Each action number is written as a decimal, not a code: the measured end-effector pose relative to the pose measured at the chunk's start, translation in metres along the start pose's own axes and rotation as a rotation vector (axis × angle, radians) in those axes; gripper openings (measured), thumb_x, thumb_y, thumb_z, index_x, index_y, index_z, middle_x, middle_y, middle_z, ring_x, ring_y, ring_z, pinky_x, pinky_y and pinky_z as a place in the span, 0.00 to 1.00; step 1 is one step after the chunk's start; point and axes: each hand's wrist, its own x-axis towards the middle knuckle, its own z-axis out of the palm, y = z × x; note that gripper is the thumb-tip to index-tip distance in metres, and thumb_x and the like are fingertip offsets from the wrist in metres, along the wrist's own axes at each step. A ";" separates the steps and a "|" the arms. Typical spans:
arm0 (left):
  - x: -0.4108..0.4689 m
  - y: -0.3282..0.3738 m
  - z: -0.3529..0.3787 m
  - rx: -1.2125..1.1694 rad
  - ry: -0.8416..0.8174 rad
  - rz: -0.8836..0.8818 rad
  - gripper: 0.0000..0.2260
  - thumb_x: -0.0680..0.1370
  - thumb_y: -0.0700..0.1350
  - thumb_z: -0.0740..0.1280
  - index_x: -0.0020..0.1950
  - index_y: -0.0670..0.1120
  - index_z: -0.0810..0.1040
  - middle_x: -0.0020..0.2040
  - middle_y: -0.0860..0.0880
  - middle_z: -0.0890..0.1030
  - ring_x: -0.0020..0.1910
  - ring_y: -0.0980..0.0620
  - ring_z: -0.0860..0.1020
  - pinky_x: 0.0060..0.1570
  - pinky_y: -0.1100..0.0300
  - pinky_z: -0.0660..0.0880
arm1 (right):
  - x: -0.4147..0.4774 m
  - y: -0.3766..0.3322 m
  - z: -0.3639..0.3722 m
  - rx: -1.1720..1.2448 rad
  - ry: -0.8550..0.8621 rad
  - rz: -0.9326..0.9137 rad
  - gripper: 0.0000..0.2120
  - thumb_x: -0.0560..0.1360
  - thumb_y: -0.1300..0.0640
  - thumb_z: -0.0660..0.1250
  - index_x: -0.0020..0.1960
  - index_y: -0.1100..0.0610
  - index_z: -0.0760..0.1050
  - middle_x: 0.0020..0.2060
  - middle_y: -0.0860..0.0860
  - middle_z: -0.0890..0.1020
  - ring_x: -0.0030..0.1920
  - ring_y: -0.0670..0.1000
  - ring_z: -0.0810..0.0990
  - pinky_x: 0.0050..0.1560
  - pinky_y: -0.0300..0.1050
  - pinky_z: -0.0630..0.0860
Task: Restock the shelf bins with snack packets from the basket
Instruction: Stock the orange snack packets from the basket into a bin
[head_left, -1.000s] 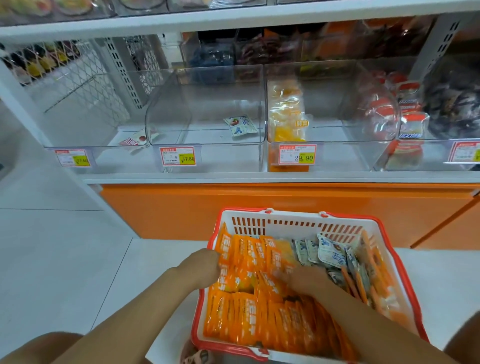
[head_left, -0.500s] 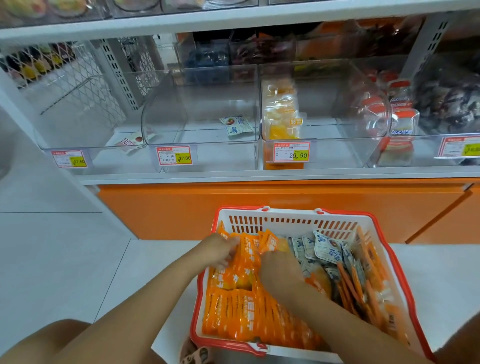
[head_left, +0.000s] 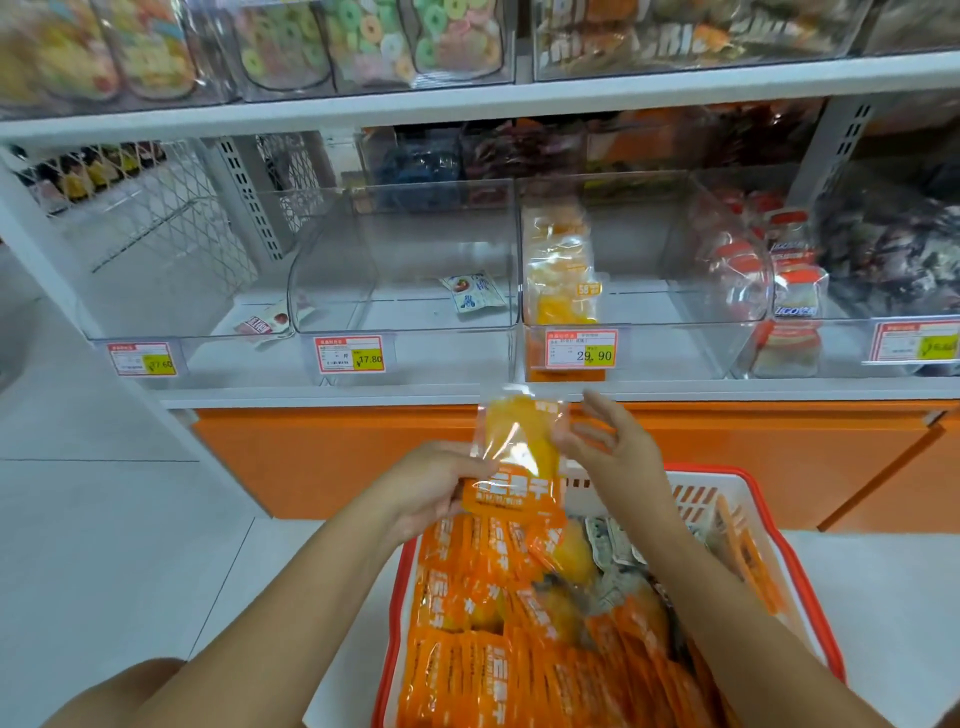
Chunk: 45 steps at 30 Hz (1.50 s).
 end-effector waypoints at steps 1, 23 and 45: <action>-0.004 0.005 0.002 0.043 -0.016 0.047 0.06 0.79 0.38 0.64 0.47 0.43 0.81 0.44 0.45 0.85 0.43 0.50 0.82 0.47 0.58 0.78 | 0.005 -0.004 -0.006 0.060 -0.025 0.053 0.29 0.72 0.53 0.72 0.70 0.51 0.68 0.62 0.45 0.77 0.59 0.47 0.78 0.59 0.48 0.75; 0.031 0.044 0.015 0.871 0.461 0.515 0.21 0.80 0.48 0.62 0.73 0.50 0.66 0.72 0.50 0.68 0.67 0.50 0.70 0.65 0.57 0.67 | 0.141 -0.084 -0.049 -0.423 -0.143 -0.084 0.05 0.69 0.64 0.75 0.42 0.64 0.80 0.33 0.54 0.80 0.35 0.50 0.78 0.40 0.43 0.76; 0.023 -0.078 -0.052 1.199 0.213 -0.030 0.15 0.81 0.50 0.59 0.63 0.45 0.76 0.62 0.47 0.79 0.58 0.49 0.77 0.56 0.58 0.73 | 0.058 0.146 0.021 -1.000 -0.386 0.157 0.15 0.76 0.44 0.63 0.58 0.52 0.73 0.48 0.47 0.80 0.45 0.45 0.79 0.46 0.39 0.77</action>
